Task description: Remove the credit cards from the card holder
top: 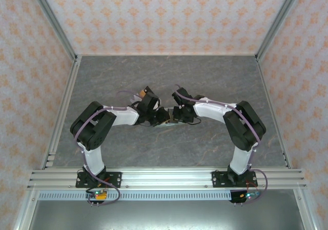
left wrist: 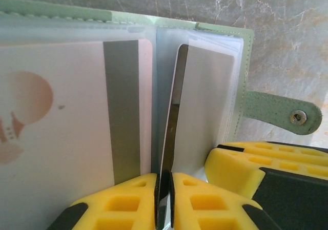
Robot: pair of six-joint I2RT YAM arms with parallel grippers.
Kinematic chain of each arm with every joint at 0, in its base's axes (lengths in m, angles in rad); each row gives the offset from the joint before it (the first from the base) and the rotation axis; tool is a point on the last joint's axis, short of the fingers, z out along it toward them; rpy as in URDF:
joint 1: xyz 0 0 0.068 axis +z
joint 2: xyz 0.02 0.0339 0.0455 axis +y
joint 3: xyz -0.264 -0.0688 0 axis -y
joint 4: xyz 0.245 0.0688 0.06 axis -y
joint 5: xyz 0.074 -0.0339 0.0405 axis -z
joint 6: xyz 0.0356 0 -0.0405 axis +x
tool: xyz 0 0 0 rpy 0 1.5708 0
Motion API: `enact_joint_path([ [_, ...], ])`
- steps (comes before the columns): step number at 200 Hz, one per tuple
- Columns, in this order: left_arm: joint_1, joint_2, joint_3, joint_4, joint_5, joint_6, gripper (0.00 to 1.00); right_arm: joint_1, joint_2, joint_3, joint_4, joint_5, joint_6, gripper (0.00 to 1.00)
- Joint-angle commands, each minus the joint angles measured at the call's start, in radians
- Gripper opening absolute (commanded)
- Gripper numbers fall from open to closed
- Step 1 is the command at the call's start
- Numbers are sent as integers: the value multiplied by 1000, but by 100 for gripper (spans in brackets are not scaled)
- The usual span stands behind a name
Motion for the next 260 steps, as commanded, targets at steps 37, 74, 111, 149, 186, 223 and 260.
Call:
enact_joint_path([
  [37, 7, -72, -71, 190, 68, -34, 12, -1, 47, 5, -25, 19, 9, 16],
  [74, 9, -90, -79, 192, 61, -26, 10, 0, 52, 3, -29, 28, 11, 16],
  [111, 8, -92, -86, 182, 57, -21, 8, -1, 53, 5, -36, 40, 12, 16],
  [149, 12, -102, -98, 170, 52, -15, 7, -1, 59, 8, -50, 57, 16, 16],
  [186, 25, -121, -116, 157, 51, -6, 7, -1, 66, 14, -59, 66, 16, 16],
  [223, 44, -152, -138, 118, 46, 19, 2, -1, 66, 17, -62, 71, 18, 15],
  [260, 51, -215, -95, -121, -27, 117, 0, -1, 22, 14, -17, 29, 1, 16],
])
